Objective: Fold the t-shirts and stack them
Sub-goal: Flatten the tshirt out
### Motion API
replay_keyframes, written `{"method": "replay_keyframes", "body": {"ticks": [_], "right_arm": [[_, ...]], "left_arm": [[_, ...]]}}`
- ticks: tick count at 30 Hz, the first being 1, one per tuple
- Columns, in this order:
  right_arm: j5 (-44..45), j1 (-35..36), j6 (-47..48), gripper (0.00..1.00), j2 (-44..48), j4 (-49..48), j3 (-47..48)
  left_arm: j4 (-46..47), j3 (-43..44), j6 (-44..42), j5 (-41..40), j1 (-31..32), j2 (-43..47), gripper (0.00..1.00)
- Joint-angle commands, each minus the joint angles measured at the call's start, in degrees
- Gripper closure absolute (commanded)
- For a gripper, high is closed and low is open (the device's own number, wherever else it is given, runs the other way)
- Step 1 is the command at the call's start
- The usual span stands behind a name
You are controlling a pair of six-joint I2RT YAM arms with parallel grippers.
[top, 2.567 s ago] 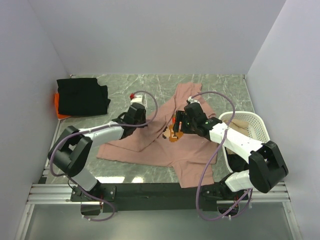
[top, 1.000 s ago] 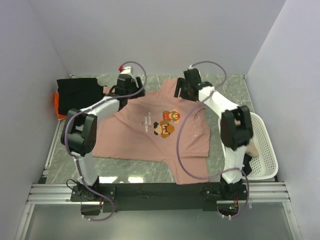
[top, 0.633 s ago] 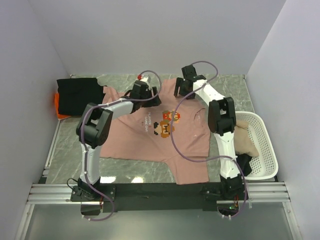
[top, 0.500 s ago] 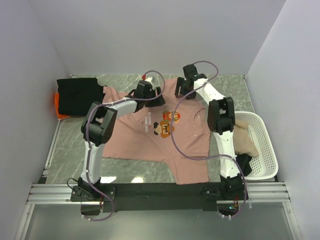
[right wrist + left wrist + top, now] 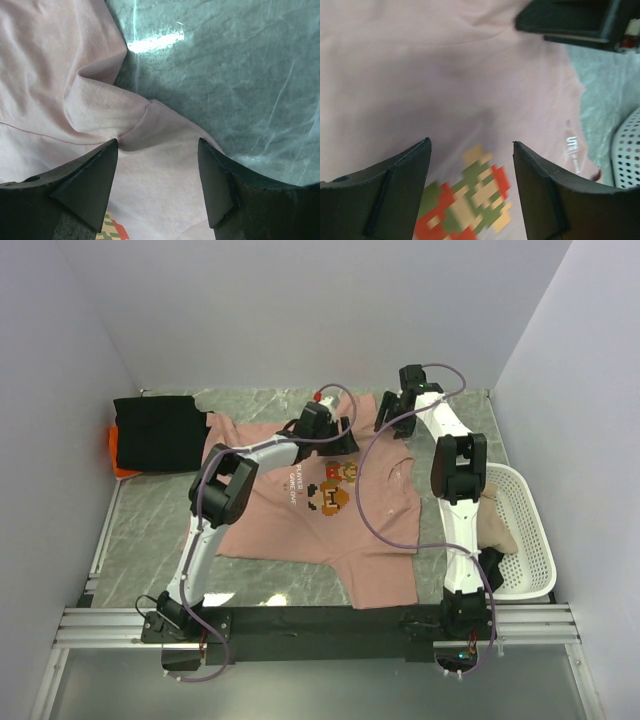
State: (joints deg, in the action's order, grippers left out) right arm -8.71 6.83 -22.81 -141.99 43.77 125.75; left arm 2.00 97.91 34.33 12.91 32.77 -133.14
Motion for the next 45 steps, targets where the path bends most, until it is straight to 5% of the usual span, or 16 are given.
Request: {"method": "replay_keyframes", "body": {"ticks": [1, 5, 13, 25, 45], "right_arm": [[-1.23, 0.20, 1.27, 0.29, -0.66, 1.67, 0.99], [0.01, -0.32, 1.89, 0.28, 0.92, 2.46, 0.63], [6.24, -1.12, 2.33, 0.27, 14.28, -5.89, -15.71], [14.60, -1.29, 6.46, 0.27, 9.82, -0.10, -7.73], [8.80, -0.59, 9.27, 0.40, 5.06, 5.27, -6.93]], "left_arm": [[0.29, 5.18, 1.62, 2.47, 1.33, -2.81, 0.28], [-0.51, 8.96, 2.50, 3.79, 2.12, -5.46, 0.28], [0.02, 9.06, 2.15, 3.18, 3.17, -4.76, 0.28], [0.46, 4.05, 0.83, 2.12, 3.17, 0.51, 0.28], [0.11, 2.03, -0.14, 1.68, 3.17, 4.29, 0.28]]}}
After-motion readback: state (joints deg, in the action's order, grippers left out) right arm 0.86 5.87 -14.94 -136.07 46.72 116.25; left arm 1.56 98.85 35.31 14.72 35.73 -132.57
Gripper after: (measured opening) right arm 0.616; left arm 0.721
